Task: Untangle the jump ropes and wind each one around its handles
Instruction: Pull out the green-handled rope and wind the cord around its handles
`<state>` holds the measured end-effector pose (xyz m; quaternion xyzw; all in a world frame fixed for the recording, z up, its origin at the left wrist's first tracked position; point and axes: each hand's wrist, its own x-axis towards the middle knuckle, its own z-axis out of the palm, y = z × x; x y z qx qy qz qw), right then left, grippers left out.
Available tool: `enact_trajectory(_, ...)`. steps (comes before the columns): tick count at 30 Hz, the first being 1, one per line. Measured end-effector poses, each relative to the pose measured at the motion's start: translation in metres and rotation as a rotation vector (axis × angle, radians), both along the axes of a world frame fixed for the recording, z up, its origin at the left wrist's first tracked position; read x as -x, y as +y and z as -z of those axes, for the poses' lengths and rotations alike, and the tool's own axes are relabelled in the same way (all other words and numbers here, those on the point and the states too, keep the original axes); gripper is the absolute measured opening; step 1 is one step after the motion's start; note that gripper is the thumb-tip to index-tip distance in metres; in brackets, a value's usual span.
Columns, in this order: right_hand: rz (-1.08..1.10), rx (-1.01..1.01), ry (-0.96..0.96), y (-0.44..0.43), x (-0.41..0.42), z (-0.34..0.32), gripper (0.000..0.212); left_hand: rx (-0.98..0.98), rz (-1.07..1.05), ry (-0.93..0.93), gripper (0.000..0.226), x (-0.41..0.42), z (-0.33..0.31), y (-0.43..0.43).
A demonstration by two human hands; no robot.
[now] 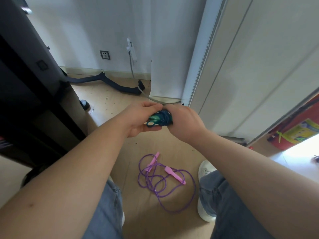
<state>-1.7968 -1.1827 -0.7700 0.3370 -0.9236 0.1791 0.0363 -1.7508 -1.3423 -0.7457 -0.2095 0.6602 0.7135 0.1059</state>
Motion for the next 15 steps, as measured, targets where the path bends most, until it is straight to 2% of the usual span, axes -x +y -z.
enact_trajectory(5,-0.137,-0.029,-0.162,0.0001,0.0054,0.0016,0.051,0.171,-0.063,0.087,0.018,-0.0028,0.0042,0.0003)
enact_trajectory(9,-0.144,0.117,-0.446,0.0017,0.0024,-0.0036,0.037,0.262,-0.068,0.123,0.009,-0.0039,0.0076,0.0016)
enact_trajectory(15,-0.051,0.373,-0.44,0.0004,-0.0009,-0.0065,0.025,0.271,-0.1,0.184,0.014,-0.0019,0.0057,0.0036)
